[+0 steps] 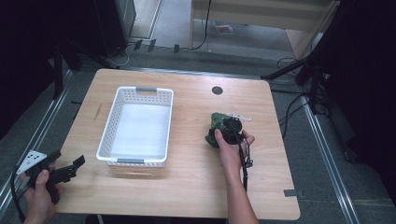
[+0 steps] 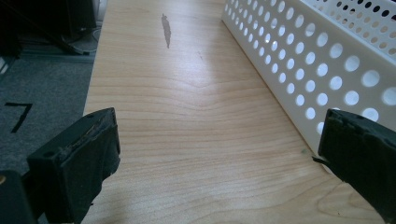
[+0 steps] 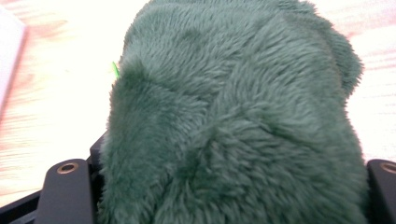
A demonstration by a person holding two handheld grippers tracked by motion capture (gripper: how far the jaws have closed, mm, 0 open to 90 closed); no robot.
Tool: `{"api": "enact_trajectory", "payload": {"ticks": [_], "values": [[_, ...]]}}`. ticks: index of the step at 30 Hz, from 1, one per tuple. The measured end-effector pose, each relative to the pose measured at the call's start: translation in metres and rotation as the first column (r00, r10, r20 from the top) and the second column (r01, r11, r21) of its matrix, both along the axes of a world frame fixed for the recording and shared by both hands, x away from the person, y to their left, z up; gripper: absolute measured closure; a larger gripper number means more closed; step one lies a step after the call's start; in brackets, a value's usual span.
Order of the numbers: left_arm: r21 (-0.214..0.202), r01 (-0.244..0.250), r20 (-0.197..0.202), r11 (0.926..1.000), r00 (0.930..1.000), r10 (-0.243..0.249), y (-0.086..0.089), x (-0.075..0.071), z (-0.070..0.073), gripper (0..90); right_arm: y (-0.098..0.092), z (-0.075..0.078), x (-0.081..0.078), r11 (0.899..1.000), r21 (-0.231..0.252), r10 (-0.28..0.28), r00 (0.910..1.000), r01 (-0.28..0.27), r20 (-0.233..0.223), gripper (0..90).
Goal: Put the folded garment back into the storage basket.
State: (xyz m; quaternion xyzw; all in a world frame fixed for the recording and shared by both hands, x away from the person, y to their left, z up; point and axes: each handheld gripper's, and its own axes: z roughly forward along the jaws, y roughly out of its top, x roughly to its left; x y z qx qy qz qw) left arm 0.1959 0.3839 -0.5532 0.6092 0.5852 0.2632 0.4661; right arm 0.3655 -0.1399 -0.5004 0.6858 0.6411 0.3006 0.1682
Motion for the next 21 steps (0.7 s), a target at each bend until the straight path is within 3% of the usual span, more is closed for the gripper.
{"api": "enact_trajectory", "payload": {"ticks": [4,21], "values": [[0.003,0.002,0.001,1.0,1.0,-0.002,0.0,0.0,0.0,0.0,0.007,0.013,-0.002,1.0,0.017,0.023,0.9993,-0.024,0.028,24.5],[0.006,0.006,-0.002,1.0,1.0,-0.006,0.0,0.0,0.0,0.0,0.047,0.04,-0.002,0.994,0.045,0.098,0.9937,-0.101,0.053,23.4]]}}
